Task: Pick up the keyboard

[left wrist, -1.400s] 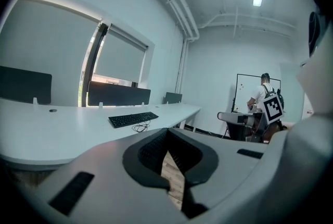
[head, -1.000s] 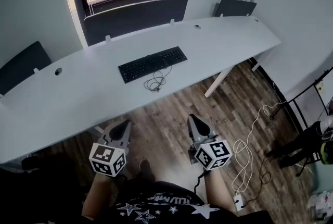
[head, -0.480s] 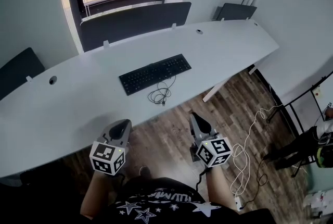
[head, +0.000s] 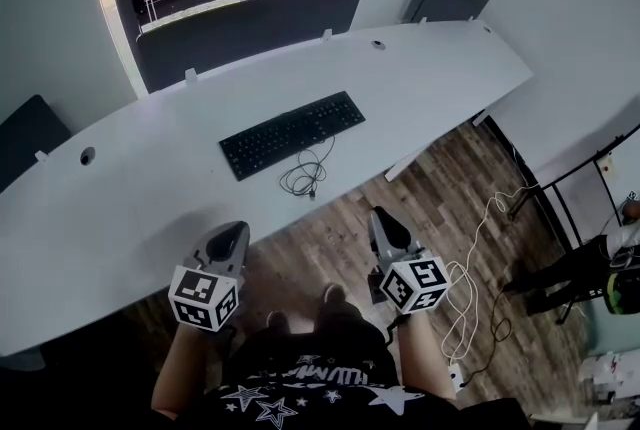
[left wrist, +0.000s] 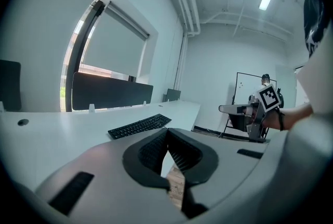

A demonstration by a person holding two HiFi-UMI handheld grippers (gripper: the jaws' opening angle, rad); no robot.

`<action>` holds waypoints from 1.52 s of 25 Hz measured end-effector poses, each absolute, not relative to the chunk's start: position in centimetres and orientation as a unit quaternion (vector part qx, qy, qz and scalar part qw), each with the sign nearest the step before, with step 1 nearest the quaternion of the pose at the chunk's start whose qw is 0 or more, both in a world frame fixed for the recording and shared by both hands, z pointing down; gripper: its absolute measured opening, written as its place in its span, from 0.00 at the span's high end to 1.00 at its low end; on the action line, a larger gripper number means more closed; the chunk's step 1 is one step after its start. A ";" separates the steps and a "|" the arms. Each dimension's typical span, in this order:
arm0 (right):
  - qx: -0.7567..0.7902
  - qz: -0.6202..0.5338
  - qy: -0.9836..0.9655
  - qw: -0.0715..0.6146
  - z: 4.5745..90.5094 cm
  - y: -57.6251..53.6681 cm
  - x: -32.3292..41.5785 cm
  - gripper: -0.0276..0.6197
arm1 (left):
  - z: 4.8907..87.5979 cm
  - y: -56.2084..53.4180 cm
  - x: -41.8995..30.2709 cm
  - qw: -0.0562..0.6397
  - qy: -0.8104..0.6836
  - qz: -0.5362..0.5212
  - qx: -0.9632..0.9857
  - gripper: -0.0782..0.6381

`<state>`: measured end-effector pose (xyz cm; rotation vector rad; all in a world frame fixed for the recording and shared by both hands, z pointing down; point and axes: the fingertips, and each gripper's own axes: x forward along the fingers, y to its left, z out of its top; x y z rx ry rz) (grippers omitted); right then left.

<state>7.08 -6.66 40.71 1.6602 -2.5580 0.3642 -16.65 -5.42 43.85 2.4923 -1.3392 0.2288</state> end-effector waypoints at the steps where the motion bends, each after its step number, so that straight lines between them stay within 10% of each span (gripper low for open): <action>1: 0.541 0.120 -0.832 0.035 40.9 -7.1 7.3 0.95 | 44.0 -5.7 -16.6 0.152 -0.470 0.079 0.866 0.88; 7: 0.521 0.128 -0.843 0.030 42.4 -11.7 7.5 0.89 | 44.7 -7.9 -16.3 0.153 -0.496 0.083 0.851 0.88; 19: 0.411 0.166 -0.894 0.063 45.6 -25.2 7.7 0.44 | 45.3 -16.1 -13.7 0.171 -0.573 0.095 0.796 0.88; 26: 0.326 0.140 -0.920 0.164 48.8 -30.4 7.8 0.21 | 45.1 -20.4 -12.7 0.186 -0.624 0.093 0.753 0.88; 38: 0.111 -0.059 -0.918 0.377 54.4 -36.6 7.5 0.14 | 46.6 -23.4 -12.0 0.185 -0.690 0.126 0.689 0.88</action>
